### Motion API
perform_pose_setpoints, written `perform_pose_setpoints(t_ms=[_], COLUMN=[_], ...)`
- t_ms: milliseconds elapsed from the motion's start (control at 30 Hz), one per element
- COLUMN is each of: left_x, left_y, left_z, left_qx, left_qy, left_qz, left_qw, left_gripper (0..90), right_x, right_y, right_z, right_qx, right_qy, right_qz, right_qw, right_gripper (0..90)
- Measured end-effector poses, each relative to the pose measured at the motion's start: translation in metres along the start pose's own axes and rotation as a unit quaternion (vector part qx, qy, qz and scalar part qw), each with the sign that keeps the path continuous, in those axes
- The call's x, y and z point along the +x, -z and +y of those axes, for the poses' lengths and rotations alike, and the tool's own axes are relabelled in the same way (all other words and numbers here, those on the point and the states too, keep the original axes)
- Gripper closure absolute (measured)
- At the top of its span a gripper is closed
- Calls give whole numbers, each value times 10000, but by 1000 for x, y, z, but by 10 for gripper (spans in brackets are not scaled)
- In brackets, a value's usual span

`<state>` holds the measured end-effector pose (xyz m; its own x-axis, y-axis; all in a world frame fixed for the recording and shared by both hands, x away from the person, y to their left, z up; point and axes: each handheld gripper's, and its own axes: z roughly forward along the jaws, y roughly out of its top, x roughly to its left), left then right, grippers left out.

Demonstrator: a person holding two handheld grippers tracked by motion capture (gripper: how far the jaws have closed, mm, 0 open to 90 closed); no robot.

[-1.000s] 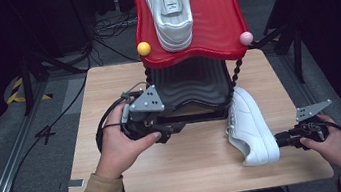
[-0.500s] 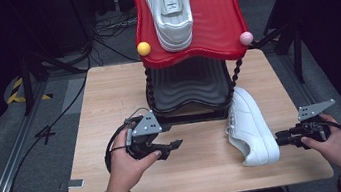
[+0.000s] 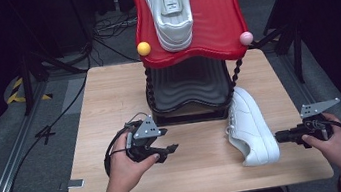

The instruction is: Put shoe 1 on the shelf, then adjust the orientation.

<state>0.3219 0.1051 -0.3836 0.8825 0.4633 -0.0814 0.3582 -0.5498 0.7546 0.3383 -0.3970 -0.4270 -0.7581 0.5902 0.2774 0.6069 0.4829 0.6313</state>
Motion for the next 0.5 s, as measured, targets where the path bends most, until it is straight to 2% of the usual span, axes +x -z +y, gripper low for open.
perform_pose_setpoints(t_ms=[133,333,500], left_x=[0,0,0], left_y=[-3,-6,-8], left_z=[-2,-2,-4], left_qx=[69,127,211], left_qy=[-9,-32,-27], left_qz=[-26,-38,-59], left_qw=[10000,9999,9998], left_gripper=[408,406,404], right_x=[7,19,30], right_y=[2,7,9], right_z=[5,13,20], right_qx=[-49,-180,-254], right_qy=[66,165,309], right_qz=[-50,-108,-39], right_qw=[10000,9996,9992], right_gripper=[885,894,896])
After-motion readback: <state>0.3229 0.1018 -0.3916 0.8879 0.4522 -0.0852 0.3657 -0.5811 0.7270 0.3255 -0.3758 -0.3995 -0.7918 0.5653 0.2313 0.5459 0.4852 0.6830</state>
